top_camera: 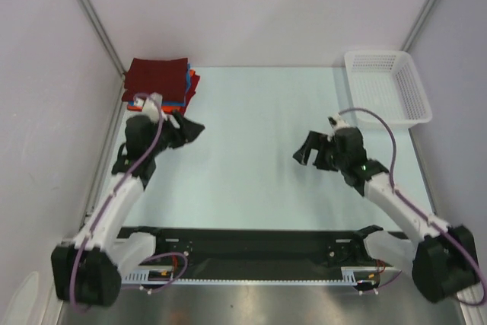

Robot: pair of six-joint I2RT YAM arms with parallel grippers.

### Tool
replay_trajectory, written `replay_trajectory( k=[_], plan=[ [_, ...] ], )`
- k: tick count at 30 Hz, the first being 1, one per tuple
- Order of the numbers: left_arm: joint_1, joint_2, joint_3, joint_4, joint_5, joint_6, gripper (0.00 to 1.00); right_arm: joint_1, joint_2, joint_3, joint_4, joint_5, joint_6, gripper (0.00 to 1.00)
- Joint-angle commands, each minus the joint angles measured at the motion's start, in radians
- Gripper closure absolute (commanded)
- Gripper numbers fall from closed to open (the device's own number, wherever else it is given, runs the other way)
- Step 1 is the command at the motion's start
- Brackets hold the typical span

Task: Fold and stack the t-shirts
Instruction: Neatly place the folded tshirt to the corner

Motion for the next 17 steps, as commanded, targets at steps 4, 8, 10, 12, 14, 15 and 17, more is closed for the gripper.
replay_trajectory(
  k=[4, 8, 10, 12, 14, 15, 17],
  plan=[
    [-0.028, -0.485, -0.345, 0.136, 0.12, -0.147, 0.23, -0.131, -0.248, -0.385, 0.423, -0.237, 0.254, 0.0],
    [-0.029, -0.745, -0.542, 0.053, 0.172, -0.247, 0.22, -0.143, -0.459, -0.531, 0.376, -0.262, 0.301, 0.0],
    [-0.029, -0.896, -0.615, -0.011, 0.204, -0.301, 0.22, -0.148, -0.561, -0.561, 0.242, -0.224, 0.324, 0.0],
    [-0.04, -1.026, -0.716, -0.024, 0.217, -0.405, 0.19, -0.146, -0.718, -0.607, 0.16, -0.192, 0.345, 0.0],
    [-0.047, -1.218, -0.761, -0.083, 0.153, -0.475, 0.15, -0.143, -0.832, -0.647, 0.049, -0.176, 0.4, 0.0],
    [-0.047, -1.216, -0.759, -0.108, 0.154, -0.479, 0.14, -0.141, -0.889, -0.672, 0.02, -0.175, 0.422, 0.0],
    [-0.052, -1.137, -0.771, -0.05, 0.206, -0.47, 0.14, -0.14, -1.043, -0.698, -0.095, -0.162, 0.446, 0.0]
  ],
)
